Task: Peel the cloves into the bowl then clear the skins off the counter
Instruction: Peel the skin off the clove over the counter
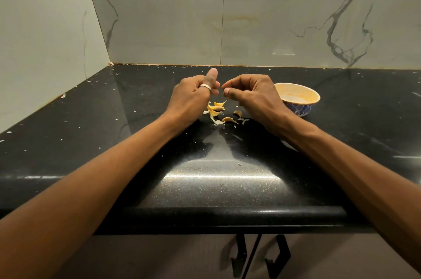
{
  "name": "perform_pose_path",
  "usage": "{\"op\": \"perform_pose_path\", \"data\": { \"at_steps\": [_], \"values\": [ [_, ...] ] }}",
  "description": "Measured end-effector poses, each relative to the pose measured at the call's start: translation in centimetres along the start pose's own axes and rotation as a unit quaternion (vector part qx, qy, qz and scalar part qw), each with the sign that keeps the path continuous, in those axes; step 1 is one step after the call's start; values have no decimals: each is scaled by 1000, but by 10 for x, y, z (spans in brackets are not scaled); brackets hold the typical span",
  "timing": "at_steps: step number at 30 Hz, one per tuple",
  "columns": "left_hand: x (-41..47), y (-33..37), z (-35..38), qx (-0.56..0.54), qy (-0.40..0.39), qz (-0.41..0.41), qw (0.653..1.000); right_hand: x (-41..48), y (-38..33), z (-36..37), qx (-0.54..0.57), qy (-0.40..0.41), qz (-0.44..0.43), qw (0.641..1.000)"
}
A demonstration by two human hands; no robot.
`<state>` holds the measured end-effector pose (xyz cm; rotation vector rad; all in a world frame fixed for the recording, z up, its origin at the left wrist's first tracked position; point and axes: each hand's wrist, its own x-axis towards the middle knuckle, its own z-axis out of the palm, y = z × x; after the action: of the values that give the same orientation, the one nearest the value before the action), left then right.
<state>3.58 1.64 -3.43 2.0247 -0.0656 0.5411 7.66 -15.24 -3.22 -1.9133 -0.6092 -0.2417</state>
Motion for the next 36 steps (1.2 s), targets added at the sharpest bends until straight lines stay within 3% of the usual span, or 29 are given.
{"op": "perform_pose_path", "data": {
  "at_steps": [12,22,27,31,36],
  "values": [
    [-5,14,5,-149,-111,-13,983,-11,-7,15,-55,-33,-82,995],
    [0,14,9,-326,-106,-79,936,-11,-10,15,-115,-26,-124,985],
    [1,11,6,-327,-98,-94,935,-9,-7,10,-95,-6,-118,988],
    [1,7,6,-246,-83,-85,962,-7,-2,8,-91,21,-112,989],
    [-1,3,3,-214,-66,-79,971,-4,2,6,-91,17,-104,990]
  ]
}}
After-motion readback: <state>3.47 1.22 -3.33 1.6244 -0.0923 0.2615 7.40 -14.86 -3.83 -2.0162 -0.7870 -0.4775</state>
